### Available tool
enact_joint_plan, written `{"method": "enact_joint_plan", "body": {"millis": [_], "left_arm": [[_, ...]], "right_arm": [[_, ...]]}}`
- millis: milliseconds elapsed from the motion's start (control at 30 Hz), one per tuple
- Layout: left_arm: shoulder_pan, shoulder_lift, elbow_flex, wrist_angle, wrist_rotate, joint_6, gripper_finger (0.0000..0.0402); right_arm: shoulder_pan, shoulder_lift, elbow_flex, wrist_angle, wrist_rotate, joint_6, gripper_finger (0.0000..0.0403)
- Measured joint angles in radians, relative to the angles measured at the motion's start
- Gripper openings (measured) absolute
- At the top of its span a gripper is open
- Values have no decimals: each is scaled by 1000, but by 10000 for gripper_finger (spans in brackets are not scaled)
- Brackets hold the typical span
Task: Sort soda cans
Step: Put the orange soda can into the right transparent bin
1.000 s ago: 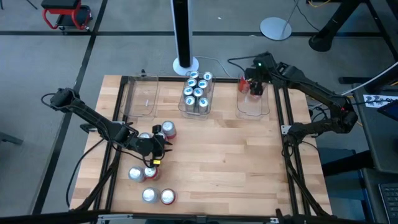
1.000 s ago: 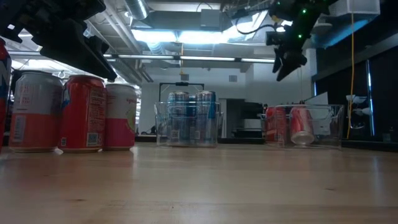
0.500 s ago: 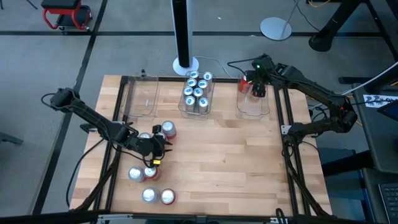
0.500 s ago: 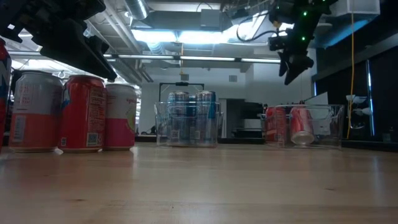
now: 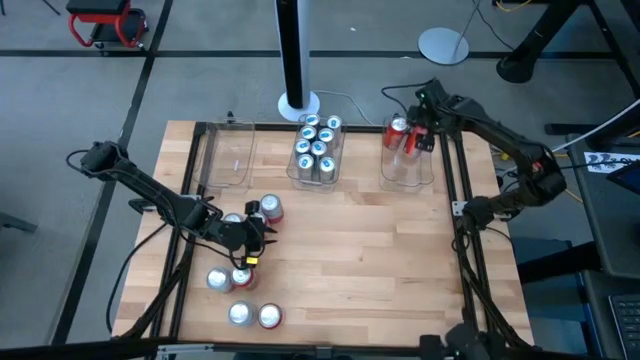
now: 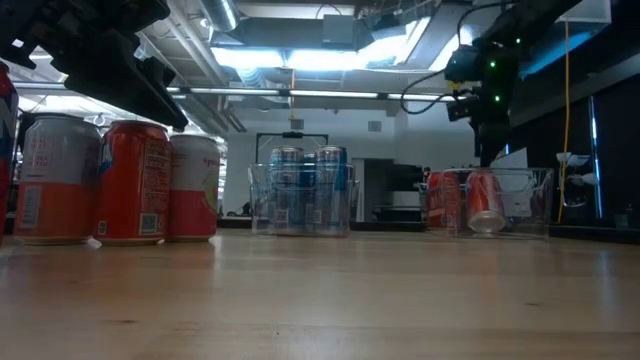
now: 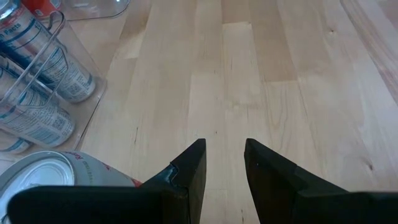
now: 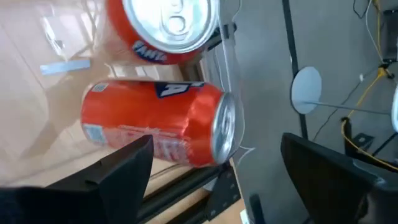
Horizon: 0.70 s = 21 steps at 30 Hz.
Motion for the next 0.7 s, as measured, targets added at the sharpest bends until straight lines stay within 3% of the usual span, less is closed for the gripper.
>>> {"method": "enact_joint_plan", "body": {"millis": [700], "left_arm": [[0, 0, 0, 0, 0, 7, 102]], "right_arm": [[-47, 86, 0, 43, -88, -76, 351]]}}
